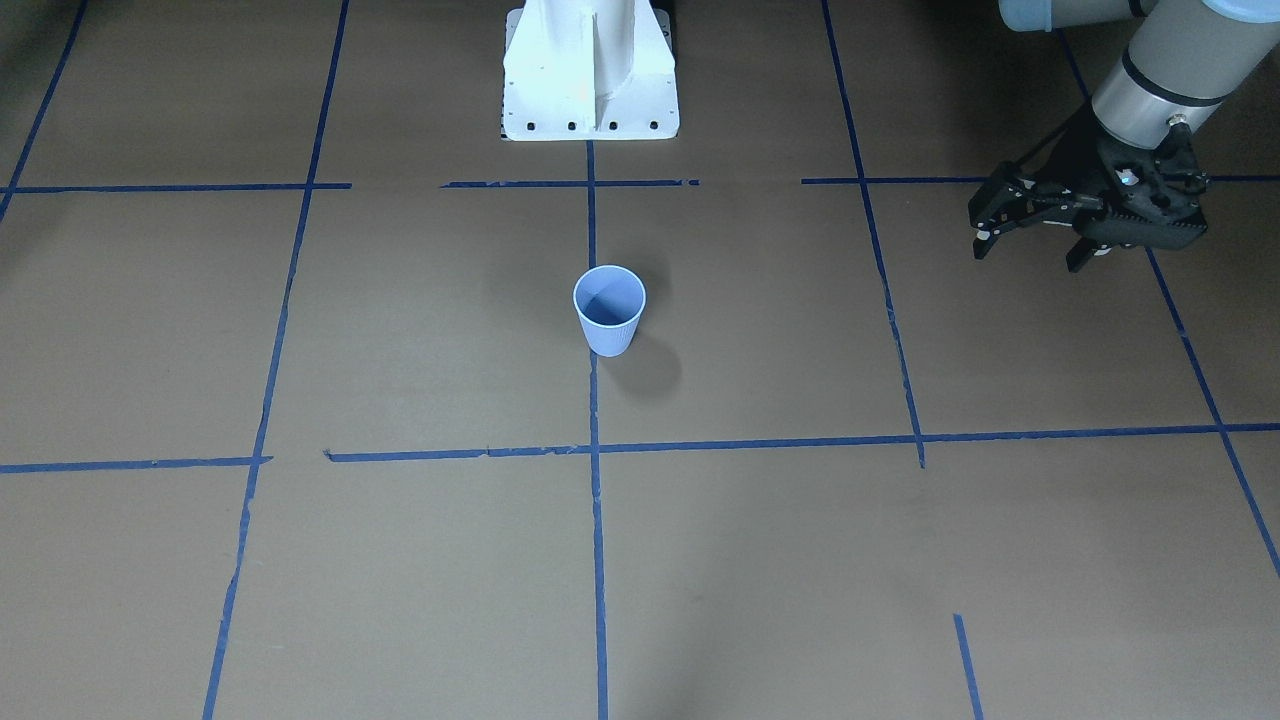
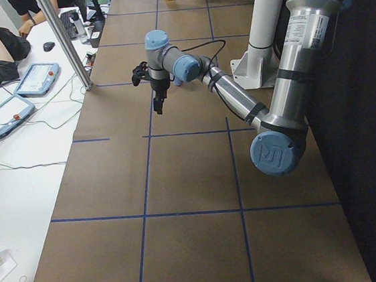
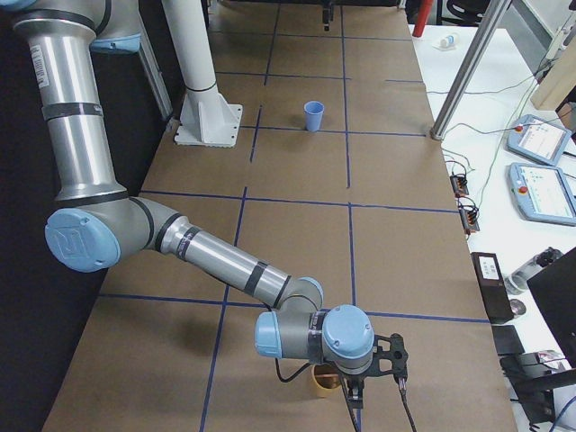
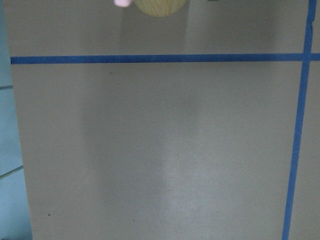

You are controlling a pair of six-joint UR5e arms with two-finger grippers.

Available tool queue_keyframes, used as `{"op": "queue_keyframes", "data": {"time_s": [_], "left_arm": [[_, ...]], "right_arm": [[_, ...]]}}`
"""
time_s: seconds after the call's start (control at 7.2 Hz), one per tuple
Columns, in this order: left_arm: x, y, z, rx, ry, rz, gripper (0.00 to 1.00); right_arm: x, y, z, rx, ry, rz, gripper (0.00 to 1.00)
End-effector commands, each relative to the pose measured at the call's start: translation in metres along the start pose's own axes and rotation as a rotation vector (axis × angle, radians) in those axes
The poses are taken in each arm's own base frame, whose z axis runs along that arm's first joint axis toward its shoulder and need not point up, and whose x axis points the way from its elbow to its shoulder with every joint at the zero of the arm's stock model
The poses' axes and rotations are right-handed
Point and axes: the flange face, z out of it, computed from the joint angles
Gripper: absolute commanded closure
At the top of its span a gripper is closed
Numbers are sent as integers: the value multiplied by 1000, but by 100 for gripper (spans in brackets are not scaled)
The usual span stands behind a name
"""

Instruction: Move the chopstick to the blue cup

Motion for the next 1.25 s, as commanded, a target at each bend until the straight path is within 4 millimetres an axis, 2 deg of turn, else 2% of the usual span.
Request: {"op": "queue_keyframes", "data": {"time_s": [0.0, 0.14, 0.42, 0.69, 0.83, 0.97, 1.11], "left_arm": [[0, 0, 0, 0, 0, 0, 0], [0, 0, 0, 0, 0, 0, 0], [-1, 0, 0, 1, -1, -1, 0], [0, 0, 0, 0, 0, 0, 0], [-1, 1, 1, -1, -1, -1, 0], [-1, 1, 1, -1, -1, -1, 0], [0, 1, -1, 1, 0, -1, 0]], "right_arm": [[-4, 1, 9, -18, -2, -7, 12], [-7, -1, 11, -21, -2, -12, 21], [-13, -11, 8, -16, 6, -24, 49], [-13, -21, 3, -5, 49, -34, 63], [-14, -22, 2, -2, 49, -36, 77], [-15, -24, -1, 3, 48, -39, 96], [-23, -31, -12, 27, 44, -54, 100]]}}
